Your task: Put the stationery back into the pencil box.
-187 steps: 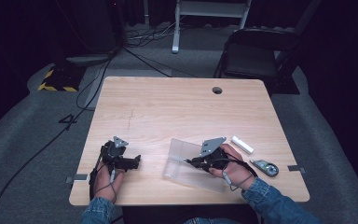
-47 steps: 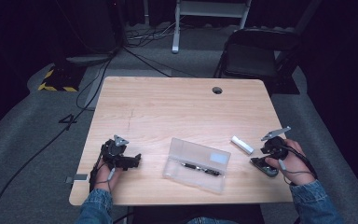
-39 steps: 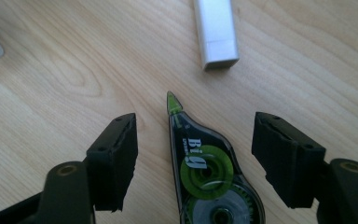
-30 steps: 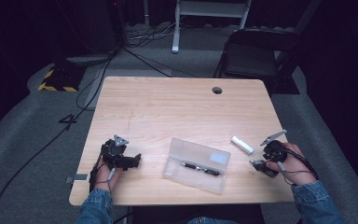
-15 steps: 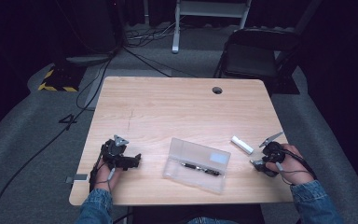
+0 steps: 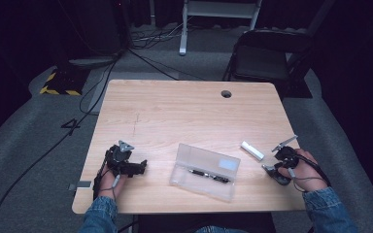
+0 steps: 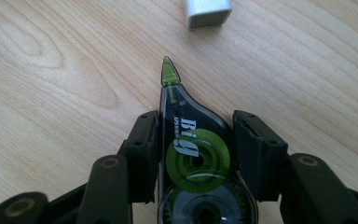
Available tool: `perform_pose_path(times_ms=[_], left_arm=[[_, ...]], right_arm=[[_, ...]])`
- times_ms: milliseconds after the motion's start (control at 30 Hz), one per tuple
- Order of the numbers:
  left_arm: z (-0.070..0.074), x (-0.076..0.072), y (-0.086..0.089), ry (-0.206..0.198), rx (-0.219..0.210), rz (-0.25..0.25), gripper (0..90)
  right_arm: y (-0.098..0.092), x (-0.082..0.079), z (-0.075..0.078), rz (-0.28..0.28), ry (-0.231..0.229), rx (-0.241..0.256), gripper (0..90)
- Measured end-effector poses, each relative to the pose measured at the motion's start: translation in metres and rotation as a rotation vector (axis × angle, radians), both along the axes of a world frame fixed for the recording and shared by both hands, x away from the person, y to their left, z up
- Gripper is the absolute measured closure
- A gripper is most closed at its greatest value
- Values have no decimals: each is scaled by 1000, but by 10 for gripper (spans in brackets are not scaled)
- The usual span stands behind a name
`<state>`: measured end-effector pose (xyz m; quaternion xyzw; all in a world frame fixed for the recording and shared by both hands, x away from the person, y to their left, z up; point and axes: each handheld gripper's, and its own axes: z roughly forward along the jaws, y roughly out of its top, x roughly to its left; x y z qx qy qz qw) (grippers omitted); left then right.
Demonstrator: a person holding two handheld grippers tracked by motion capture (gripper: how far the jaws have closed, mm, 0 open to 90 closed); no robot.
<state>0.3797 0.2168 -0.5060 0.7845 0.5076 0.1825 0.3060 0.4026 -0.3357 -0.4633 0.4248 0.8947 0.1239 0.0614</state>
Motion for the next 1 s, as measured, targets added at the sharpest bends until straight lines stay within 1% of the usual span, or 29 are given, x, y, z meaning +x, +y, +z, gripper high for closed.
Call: perform_pose_path(times_ms=[267,500,633,667,700,833,1000], left_arm=[[0,0,0,0,0,0,0],[0,0,0,0,0,0,0],[0,0,0,0,0,0,0],[0,0,0,0,0,0,0],[0,0,0,0,0,0,0],[0,0,0,0,0,0,0],[0,0,0,0,1,0,0]], right_arm=[[0,1,3,-15,-1,11,537],[2,-1,12,-9,-25,44,538],[5,-4,22,-5,-50,63,538],[5,-4,22,-5,-50,63,538],[8,-6,27,2,-67,74,538],[14,-11,38,26,-97,99,538],[22,-15,48,52,-122,129,538]])
